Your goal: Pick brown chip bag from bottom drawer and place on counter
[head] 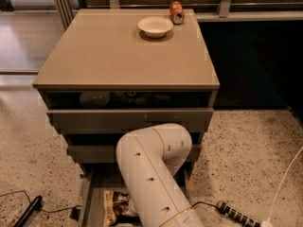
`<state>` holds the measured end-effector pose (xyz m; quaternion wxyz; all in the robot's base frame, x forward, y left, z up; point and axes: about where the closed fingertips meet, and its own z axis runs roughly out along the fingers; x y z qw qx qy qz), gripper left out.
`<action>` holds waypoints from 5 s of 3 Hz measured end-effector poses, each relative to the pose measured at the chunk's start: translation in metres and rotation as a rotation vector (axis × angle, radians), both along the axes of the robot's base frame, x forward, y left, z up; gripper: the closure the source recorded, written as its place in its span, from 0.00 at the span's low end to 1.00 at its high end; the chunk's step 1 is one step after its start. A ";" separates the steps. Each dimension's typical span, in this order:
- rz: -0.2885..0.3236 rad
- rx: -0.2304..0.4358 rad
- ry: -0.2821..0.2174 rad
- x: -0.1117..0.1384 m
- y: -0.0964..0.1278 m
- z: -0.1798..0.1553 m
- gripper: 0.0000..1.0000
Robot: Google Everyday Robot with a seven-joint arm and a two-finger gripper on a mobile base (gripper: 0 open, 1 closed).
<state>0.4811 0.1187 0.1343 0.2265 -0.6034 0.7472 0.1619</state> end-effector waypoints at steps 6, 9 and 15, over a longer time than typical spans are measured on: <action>-0.190 -0.054 -0.168 0.029 -0.098 0.111 1.00; -0.521 -0.106 -0.342 0.052 -0.244 0.227 1.00; -0.839 -0.160 -0.556 0.050 -0.378 0.398 1.00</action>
Offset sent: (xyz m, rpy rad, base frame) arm 0.0072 -0.0108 0.0018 0.0148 0.0195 -0.0304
